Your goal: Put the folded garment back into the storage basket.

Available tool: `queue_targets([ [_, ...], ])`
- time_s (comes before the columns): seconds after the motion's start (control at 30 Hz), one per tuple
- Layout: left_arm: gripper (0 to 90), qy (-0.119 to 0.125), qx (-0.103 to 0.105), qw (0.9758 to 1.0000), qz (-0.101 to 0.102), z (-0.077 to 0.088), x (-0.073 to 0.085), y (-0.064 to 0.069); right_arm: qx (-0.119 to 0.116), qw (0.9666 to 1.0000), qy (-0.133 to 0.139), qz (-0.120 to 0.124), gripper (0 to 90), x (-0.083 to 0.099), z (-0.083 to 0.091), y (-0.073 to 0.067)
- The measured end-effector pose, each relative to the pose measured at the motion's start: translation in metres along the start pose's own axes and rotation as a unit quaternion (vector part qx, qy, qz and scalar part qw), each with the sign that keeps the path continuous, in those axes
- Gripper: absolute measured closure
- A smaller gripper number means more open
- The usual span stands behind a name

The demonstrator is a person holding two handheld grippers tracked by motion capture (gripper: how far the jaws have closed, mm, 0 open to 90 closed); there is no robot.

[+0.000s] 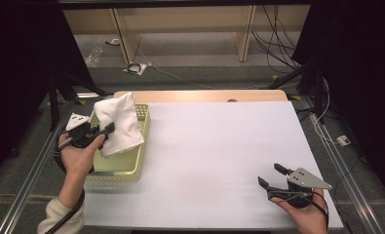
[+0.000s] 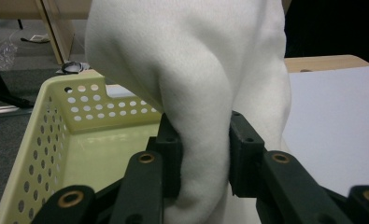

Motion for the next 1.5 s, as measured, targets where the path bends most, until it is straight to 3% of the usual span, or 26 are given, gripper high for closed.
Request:
queue_targets([
  [0.4,69.5,-0.018,-0.002,0.9998,0.005,-0.005,0.004,-0.009,0.006,1.0000,-0.002,0.001,25.3,0.000,0.001,0.001],
  [0.6,69.5,-0.033,-0.005,0.9994,-0.002,-0.010,0.004,-0.012,0.007,1.0000,-0.002,-0.001,25.3,0.000,0.001,0.001],
  [1.0,69.5,-0.053,0.004,0.9986,-0.002,-0.014,0.004,-0.016,0.006,1.0000,-0.002,0.000,25.3,0.000,0.000,0.001],
  [1.27,69.5,-0.084,0.005,0.9964,-0.005,-0.021,0.006,-0.019,0.008,1.0000,-0.004,-0.001,25.3,0.000,0.000,0.002],
  [1.5,69.5,-0.121,0.004,0.9926,-0.008,-0.034,0.006,-0.023,0.008,1.0000,-0.004,-0.003,25.3,0.000,-0.001,0.002],
])
Point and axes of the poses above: each handheld gripper's, and its own axes: z roughly backward along the jaws, x roughly out of its underside, y roughly to its right, the point moved 3 cm from there along -z, roughly forward along the jaws, and after that the axes turned 14 degrees about -y, right-handed, at the moved point
